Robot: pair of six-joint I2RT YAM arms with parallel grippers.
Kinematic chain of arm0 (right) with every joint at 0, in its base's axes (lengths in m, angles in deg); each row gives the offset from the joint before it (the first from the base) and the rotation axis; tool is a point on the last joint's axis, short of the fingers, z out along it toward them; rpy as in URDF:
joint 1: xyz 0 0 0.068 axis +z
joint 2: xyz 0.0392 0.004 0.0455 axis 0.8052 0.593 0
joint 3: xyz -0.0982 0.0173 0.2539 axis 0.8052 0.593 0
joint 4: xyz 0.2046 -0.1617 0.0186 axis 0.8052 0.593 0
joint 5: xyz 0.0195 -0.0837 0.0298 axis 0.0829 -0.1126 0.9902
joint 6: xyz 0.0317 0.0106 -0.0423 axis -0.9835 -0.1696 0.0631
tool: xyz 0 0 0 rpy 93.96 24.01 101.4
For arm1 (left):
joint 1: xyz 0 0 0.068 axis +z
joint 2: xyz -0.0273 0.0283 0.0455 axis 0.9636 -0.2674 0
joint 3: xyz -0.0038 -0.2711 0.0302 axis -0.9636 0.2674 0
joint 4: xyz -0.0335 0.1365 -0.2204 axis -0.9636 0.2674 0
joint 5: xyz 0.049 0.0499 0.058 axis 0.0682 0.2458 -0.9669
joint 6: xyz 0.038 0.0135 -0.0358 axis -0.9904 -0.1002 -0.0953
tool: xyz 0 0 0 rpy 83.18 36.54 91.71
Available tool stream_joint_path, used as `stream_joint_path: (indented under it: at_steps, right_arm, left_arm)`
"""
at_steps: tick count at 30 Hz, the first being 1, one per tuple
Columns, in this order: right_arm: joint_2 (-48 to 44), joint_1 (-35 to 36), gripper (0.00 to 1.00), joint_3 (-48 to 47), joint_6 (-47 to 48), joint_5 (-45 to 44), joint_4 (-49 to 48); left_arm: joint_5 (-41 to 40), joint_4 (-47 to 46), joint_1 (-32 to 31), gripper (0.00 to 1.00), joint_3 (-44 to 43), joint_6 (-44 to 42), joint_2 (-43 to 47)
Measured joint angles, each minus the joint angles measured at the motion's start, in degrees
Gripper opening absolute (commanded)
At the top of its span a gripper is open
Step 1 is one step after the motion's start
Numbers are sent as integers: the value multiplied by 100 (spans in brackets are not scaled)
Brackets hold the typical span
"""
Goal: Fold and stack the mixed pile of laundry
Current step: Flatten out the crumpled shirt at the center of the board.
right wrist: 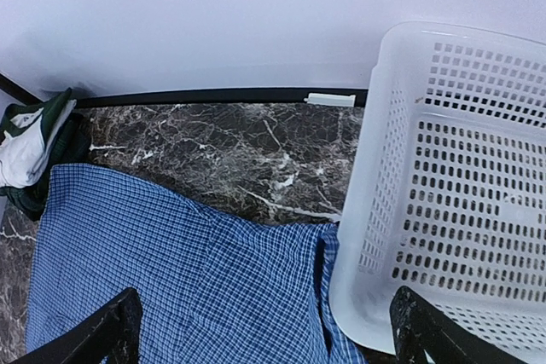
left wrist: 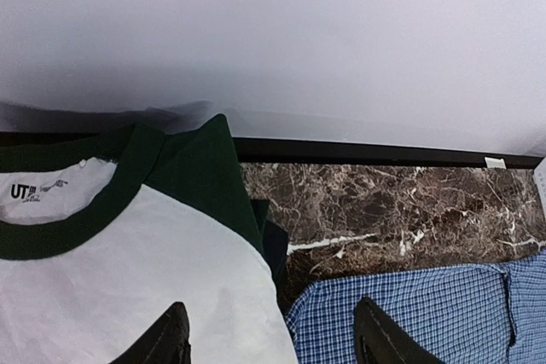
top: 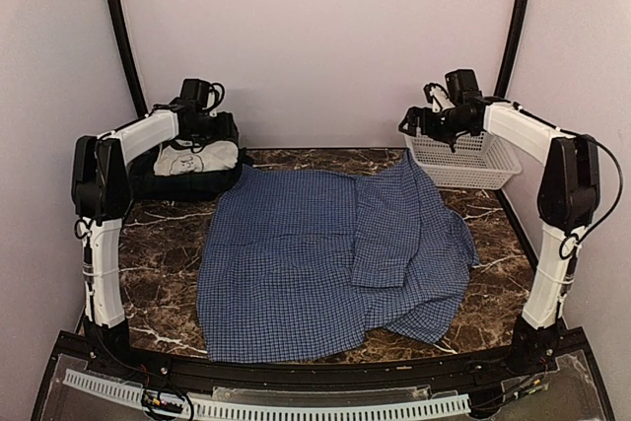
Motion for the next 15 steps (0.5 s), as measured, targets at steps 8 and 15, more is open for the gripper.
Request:
stream_joint_path:
  at_steps: [8,15]
  right_arm:
    - [-1038,-136,96,772,157,-210,319]
    - [-1812,-739,94,2441,-31,195,46]
  left_arm:
    - [310,-79,-138,65,1412,105,1360]
    - [529,-308,-352,66,2337,107,2459]
